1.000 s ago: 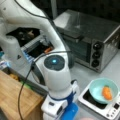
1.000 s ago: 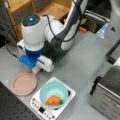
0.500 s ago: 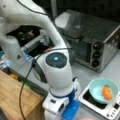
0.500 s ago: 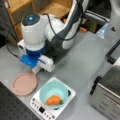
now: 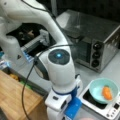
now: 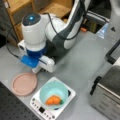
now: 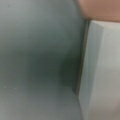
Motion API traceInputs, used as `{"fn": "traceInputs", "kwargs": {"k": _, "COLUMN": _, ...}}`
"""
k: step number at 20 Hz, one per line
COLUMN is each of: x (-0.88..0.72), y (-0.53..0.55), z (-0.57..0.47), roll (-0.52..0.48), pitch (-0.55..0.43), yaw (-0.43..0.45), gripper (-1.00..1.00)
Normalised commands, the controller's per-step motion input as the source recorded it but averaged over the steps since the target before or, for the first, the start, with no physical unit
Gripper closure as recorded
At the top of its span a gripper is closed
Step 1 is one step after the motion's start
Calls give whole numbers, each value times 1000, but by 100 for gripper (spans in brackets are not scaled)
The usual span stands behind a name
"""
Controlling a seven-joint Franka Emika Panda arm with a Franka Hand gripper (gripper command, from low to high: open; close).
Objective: Pick up the pan. Place the pan on the table. Pick up the bowl. Place the bowl on the stove.
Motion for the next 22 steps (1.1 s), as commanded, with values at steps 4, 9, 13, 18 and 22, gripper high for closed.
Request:
{"fn": "traceInputs", "kwargs": {"k": 4, "x": 245, "y": 46, "z": 132, "roll": -71, "pitch": 192, "yaw": -9, "gripper": -100}}
{"fn": "traceInputs", "kwargs": {"k": 9, "x": 251, "y": 78, "z": 192, "roll": -58, "pitch": 187, "yaw": -15, "gripper": -100}}
{"fn": "traceInputs", "kwargs": {"k": 13, "x": 228, "y": 129, "z": 308, "roll": -50, "pitch": 204, "yaw": -28, "gripper": -100}}
{"fn": "traceInputs", "kwargs": {"k": 18, "x": 198, "y": 146, "z": 387, "roll": -63, "pitch": 169, "yaw": -25, "gripper": -100}}
{"fn": "traceInputs", "kwargs": {"k": 22, "x": 109, "y": 185, "z": 292, "roll": -83, "pitch": 137, "yaw": -37, "gripper": -100}}
